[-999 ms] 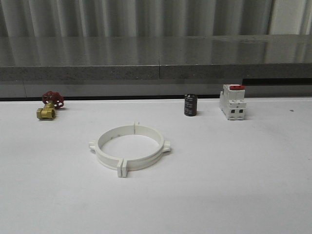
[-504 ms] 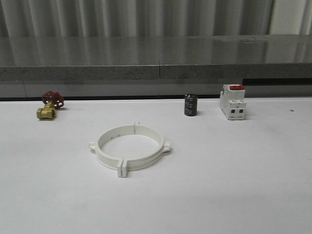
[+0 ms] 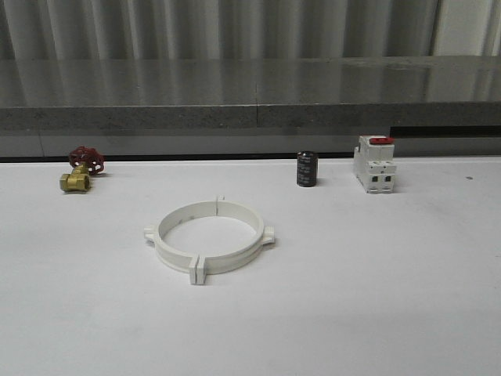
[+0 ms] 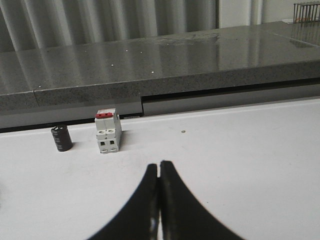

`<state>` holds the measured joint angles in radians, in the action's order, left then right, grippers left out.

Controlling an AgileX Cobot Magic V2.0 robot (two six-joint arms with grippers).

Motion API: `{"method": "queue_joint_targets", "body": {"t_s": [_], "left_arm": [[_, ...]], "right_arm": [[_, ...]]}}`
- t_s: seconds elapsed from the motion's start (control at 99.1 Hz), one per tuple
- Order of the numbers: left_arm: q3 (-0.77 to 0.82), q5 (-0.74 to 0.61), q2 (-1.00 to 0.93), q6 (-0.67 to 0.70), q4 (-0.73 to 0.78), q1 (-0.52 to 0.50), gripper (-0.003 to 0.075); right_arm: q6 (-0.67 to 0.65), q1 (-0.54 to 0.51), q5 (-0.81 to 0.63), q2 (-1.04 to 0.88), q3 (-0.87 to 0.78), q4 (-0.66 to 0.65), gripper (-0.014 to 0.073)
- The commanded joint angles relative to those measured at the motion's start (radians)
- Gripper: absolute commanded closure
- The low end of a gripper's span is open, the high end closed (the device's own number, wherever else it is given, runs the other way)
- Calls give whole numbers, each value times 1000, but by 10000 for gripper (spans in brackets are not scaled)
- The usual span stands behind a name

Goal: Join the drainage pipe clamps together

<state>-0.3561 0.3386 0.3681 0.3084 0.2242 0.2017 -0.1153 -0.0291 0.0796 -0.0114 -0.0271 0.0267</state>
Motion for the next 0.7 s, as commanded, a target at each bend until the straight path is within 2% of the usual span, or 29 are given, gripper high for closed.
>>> {"method": "queue_joint_targets", "body": {"t_s": [0.0, 0.141, 0.373, 0.686], "left_arm": [[14, -251, -13, -23, -6, 1, 741], [87, -411, -64, -212, -166, -29, 741], [199, -434, -187, -215, -170, -97, 741], [383, -434, -369, -211, -137, -99, 741]], "right_arm": [[2, -5, -89, -18, 16, -11, 662], [2, -5, -89, -18, 16, -11, 662], [2, -5, -89, -18, 16, -11, 662], [2, -5, -89, -18, 16, -11, 662]]}}
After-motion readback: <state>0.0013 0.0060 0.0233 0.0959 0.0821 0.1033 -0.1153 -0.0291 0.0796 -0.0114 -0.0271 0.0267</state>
